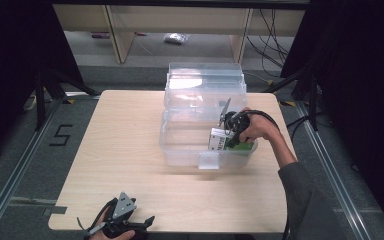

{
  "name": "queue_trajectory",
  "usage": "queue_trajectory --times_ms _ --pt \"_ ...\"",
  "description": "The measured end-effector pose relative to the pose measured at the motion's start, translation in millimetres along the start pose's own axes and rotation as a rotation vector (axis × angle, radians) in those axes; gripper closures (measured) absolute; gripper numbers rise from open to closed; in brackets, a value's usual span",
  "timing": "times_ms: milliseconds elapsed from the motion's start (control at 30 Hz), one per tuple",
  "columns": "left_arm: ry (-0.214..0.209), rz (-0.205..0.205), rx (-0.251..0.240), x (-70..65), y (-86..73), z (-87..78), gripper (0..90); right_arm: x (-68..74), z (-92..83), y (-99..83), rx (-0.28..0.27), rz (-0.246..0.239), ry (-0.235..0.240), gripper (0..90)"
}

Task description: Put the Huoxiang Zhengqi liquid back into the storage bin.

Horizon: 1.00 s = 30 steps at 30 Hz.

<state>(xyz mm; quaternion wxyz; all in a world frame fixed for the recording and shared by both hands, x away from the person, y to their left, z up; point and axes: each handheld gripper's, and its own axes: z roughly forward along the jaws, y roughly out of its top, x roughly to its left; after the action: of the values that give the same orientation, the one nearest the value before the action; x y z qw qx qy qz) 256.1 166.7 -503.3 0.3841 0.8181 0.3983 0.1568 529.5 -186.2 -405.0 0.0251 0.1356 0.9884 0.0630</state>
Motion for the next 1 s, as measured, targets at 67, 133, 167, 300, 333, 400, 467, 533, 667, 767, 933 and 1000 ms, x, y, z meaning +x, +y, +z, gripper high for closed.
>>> queue_trajectory --times_ms 67,133,167,300,333,400,467,533,667,767,933,1000 --pt "0.000 0.000 0.000 0.2 0.0 -0.1 15.0 -1.4 1.2 1.0 0.008 -0.028 -0.003 64.2" --pt "0.000 0.000 0.000 0.1 0.0 -0.2 15.0 -2.1 2.4 1.6 0.012 -0.029 0.002 64.2" --pt "0.003 0.000 0.001 0.2 0.0 -0.2 15.0 -3.7 3.5 0.6 0.006 -0.040 -0.005 64.1" --pt "-0.003 0.000 -0.003 0.1 -0.1 0.1 15.0 -2.2 4.2 1.3 0.027 -0.027 -0.005 63.5" --pt "0.000 -0.003 -0.007 0.1 -0.1 0.4 15.0 -2.1 4.5 1.0 0.033 -0.023 -0.008 63.3" --pt "-0.001 0.001 0.001 0.3 0.1 -0.2 15.0 -2.7 5.8 1.0 0.040 -0.033 -0.005 62.7" --pt "0.000 0.001 0.001 0.0 0.1 -0.2 15.0 -1.7 6.0 1.1 0.042 -0.021 -0.001 62.0" --pt "0.000 0.001 0.000 0.0 0.1 0.1 15.0 -0.8 2.3 1.7 0.026 -0.014 0.000 60.2" --pt "-0.006 -0.013 -0.011 -1.1 0.1 0.9 15.0 0.5 -9.0 1.6 -0.025 -0.014 -0.002 57.5" --pt "-0.002 -0.013 -0.009 -1.5 0.2 0.7 15.0 3.0 -16.0 -0.9 -0.042 0.025 -0.007 56.3" --pt "0.005 0.001 0.007 -0.2 0.3 0.4 15.0 1.8 -24.1 -5.4 -0.063 0.041 -0.018 51.5" --pt "0.004 0.007 0.006 0.5 0.5 0.9 15.0 3.5 -28.3 -6.9 -0.085 0.055 -0.017 50.3"
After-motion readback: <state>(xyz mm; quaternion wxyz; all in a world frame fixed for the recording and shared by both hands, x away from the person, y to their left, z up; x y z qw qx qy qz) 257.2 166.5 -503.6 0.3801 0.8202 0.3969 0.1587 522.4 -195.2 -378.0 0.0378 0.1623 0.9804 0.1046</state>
